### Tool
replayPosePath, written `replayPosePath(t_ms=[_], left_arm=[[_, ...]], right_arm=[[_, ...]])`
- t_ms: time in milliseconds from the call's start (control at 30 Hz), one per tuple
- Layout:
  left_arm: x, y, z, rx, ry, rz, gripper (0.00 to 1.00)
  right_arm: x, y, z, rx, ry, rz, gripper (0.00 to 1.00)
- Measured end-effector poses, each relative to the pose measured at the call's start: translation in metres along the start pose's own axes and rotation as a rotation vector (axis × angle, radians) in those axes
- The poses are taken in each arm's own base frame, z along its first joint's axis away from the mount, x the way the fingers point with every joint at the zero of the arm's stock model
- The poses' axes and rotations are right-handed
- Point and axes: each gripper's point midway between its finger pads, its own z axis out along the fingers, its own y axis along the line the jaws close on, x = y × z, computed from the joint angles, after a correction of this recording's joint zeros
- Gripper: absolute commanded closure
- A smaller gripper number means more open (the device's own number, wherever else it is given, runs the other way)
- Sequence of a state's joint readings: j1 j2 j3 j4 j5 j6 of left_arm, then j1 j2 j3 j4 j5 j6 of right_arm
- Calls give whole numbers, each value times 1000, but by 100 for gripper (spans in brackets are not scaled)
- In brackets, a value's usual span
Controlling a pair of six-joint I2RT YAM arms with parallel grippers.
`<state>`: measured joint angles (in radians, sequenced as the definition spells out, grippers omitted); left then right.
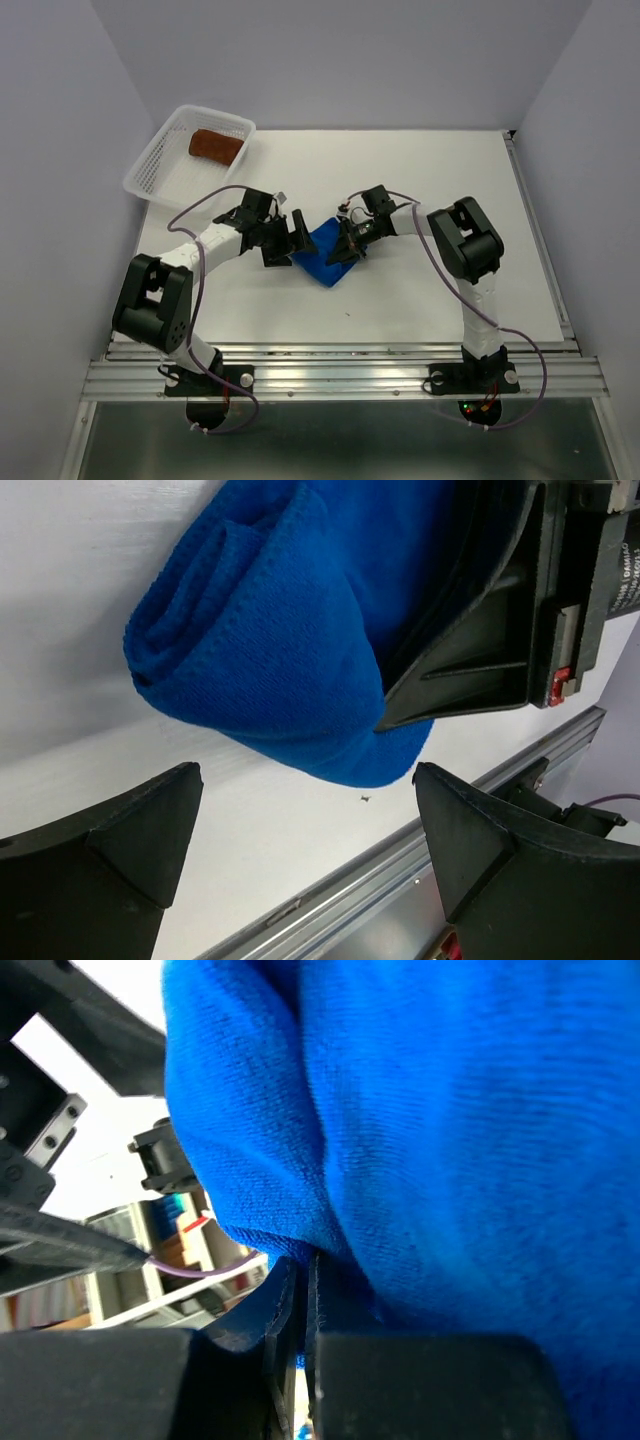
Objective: Roll the towels
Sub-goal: Roll the towel
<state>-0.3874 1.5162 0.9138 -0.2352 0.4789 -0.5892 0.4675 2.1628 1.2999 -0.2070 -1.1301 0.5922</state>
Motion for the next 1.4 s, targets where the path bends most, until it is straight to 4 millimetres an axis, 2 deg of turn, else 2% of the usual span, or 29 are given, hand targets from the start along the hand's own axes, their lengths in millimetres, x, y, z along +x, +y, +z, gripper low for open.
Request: replayPosePath(t_ms=[100, 300, 400, 433, 567, 600, 633, 667, 700, 733, 833, 1000, 1100, 1167, 1267, 1400], left_arm=[[-1, 5, 10, -12, 7, -13, 1], [-5, 14, 30, -45, 27, -29, 1], [-4, 16, 37, -67, 30, -25, 1], [-4, 15, 40, -73, 32, -25, 2], [-9, 14, 51, -105, 26, -20, 23], [-10, 14, 53, -110, 26, -20, 43], [-12, 14, 56, -117, 25, -23, 52], [-13, 13, 58, -127, 26, -25, 62], [-15, 11, 60, -130, 23, -24, 79], [-16, 10, 62, -134, 25, -24, 82], [-19, 8, 64, -158, 20, -19, 86], [-19, 8, 61, -215, 29, -19, 86], [-16, 9, 58, -249, 50, -24, 86], [-14, 10, 55, -269, 66, -27, 86], [-9, 12, 52, -291, 92, -35, 86], [-2, 15, 47, -313, 125, -47, 86]], right_arm=[[0, -5, -1, -14, 9, 34, 99], [-7, -16, -8, -18, -5, 77, 91], [-11, -19, -11, -15, -19, 77, 84], [-12, -20, -11, -12, -24, 73, 78], [-15, -24, -13, 18, -46, 49, 68], [-16, -25, -14, 32, -57, 36, 66], [-18, -24, -16, 50, -72, 13, 61], [-18, -21, -18, 60, -82, -5, 60], [-21, -20, -20, 82, -100, -29, 60], [-23, -16, -24, 102, -122, -65, 60], [-26, -2, -34, 181, -185, -198, 51], [-20, 46, -57, 341, -329, -510, 47], [-6, 75, -57, 414, -380, -702, 42], [5, 85, -47, 451, -378, -805, 42], [21, 84, -24, 526, -351, -966, 39], [39, 67, -2, 611, -286, -1122, 37]])
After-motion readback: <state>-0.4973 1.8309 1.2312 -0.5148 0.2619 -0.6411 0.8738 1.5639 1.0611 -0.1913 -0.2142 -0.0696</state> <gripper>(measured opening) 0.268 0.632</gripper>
